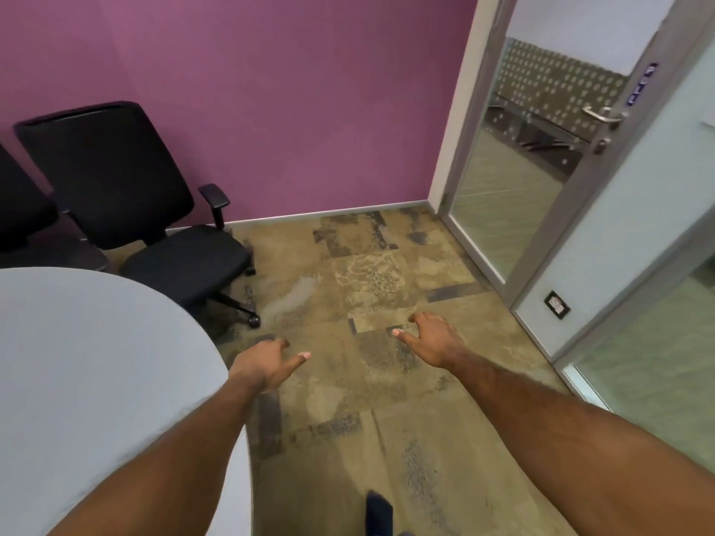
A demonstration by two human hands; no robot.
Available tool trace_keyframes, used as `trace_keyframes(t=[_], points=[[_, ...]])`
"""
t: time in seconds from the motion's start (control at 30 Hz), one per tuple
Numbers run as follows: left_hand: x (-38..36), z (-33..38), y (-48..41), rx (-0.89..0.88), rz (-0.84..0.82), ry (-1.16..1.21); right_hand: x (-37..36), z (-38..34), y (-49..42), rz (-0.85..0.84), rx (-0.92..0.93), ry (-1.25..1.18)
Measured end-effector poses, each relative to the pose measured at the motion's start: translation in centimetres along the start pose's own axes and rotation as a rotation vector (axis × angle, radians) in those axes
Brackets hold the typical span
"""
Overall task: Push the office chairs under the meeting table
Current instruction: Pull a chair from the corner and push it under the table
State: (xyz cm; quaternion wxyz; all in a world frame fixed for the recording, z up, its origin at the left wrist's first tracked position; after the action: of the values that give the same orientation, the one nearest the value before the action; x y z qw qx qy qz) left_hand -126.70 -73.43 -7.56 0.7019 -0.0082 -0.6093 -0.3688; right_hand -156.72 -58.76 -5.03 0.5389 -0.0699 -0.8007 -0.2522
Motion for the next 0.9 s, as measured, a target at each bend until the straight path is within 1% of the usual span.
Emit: trace_keyframes(t=[0.13, 0.27, 0.4, 0.7, 0.83, 0.9], points=[[2.3, -0.4, -4.8, 0.066, -0.003, 0.020, 1.9, -0.2, -6.8, -0.046, 0.048, -0.002], [4.3, -1.5, -8.9, 0.159, 0.035, 0.140, 3.9, -0.9, -13.7, -0.094, 0.105, -0.001], [5.0, -3.6, -11.6, 0.221, 0.043, 0.153, 4.4, -2.5, -19.1, -0.130, 0.152, -0.012], [7.7, -10.7, -20.3, 0.355, 0.036, 0.237, 4.6, -9.1, -32.6, -0.230, 0.282, 0.096], [9.9, -13.3, -24.2, 0.401, 0.007, 0.325, 4.9, -12.5, -38.9, -0.289, 0.314, 0.155], [11.0, -14.8, -25.6, 0.429, -0.001, 0.384, 5.3, -14.3, -41.6, -0.312, 0.315, 0.133]])
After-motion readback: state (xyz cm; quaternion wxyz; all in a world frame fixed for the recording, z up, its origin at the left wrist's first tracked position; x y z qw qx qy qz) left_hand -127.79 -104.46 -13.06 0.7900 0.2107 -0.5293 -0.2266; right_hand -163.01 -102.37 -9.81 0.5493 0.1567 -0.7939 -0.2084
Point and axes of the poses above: each hand's wrist, its own y-axis away from the middle knuckle, its own x-axis out of the back of the hand, z = x × y, the point moved 3 cm from there along -y, towards the middle knuckle, and after that the axes turned 7 degrees about -z, right-handed, at the moved point
